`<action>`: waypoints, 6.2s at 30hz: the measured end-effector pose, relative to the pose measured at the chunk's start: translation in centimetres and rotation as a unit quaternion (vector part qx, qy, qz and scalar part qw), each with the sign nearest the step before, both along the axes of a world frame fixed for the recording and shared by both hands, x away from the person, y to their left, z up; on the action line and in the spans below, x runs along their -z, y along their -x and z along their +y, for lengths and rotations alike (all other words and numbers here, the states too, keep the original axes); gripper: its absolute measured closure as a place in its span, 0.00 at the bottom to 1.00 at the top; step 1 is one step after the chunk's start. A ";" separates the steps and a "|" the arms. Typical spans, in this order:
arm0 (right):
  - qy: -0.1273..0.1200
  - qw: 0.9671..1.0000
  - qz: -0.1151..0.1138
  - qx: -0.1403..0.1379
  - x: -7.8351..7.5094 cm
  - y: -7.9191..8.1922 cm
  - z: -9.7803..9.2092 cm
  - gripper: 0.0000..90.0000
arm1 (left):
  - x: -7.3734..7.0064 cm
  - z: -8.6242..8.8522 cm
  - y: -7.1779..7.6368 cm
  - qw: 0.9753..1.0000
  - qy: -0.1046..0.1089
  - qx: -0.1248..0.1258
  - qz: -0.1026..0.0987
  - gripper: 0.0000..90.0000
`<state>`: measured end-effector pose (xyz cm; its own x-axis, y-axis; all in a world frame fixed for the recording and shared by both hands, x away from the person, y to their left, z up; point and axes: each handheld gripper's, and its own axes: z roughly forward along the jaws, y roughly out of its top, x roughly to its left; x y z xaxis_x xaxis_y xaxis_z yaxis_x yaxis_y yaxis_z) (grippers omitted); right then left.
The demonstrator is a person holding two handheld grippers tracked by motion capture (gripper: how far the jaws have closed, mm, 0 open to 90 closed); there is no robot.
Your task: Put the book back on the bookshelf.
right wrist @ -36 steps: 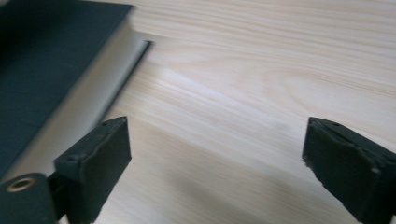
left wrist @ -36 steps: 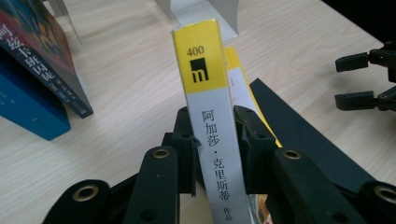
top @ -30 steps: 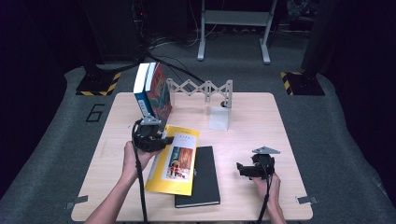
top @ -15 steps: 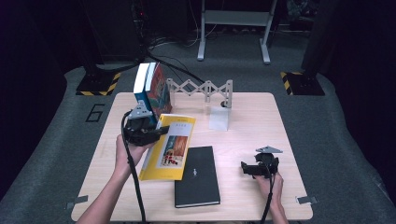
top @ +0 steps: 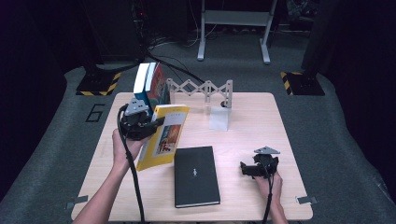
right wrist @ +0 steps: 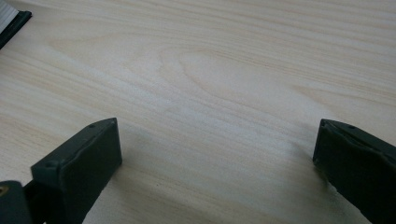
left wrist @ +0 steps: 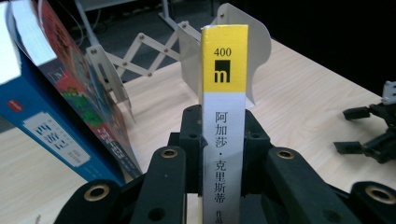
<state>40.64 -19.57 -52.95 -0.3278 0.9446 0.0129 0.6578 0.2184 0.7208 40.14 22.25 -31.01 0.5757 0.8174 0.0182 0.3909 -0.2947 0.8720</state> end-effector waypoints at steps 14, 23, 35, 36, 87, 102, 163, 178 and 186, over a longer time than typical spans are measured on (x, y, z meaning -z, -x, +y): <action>0.003 1.000 -0.005 -0.007 0.0 0.1 -0.1 0.02 | 0.3 -0.8 -1.5 1.000 0.007 -0.019 -0.021 0.84; 0.003 1.000 -0.005 -0.008 0.0 0.1 -0.1 0.02 | 0.6 -1.3 -2.7 0.999 0.021 -0.035 -0.036 0.84; 0.003 1.000 -0.005 -0.008 0.0 0.1 -0.1 0.02 | 0.9 -1.9 -4.1 0.997 0.033 -0.052 -0.055 0.84; 0.003 1.000 -0.005 -0.008 0.0 0.1 -0.1 0.02 | 0.9 -1.9 -4.1 0.997 0.033 -0.052 -0.055 0.85; 0.001 1.000 -0.007 -0.008 0.0 0.1 0.0 0.04 | 3.4 -4.0 -9.3 0.979 0.105 -0.126 -0.117 0.84; 0.000 1.000 -0.008 -0.009 0.0 0.1 0.0 0.04 | 5.3 -4.5 -11.7 0.969 0.122 -0.157 -0.147 0.84; 0.003 1.000 -0.010 -0.012 0.0 0.2 0.1 0.06 | 7.9 -2.1 -8.6 0.992 0.060 -0.107 -0.032 0.77; 0.002 1.000 -0.010 -0.013 0.0 0.2 0.1 0.07 | 5.1 -3.2 -11.5 0.996 0.005 -0.089 -0.007 0.64; 0.001 1.000 -0.011 -0.013 0.0 0.2 0.1 0.07 | 4.5 -3.8 -12.1 0.996 -0.024 -0.083 -0.008 0.83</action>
<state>40.41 -19.52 -52.92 -0.3523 0.9359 0.0035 0.6360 0.2367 0.7345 52.29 18.46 -35.51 0.4315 0.8996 0.0679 0.4236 -0.2685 0.8651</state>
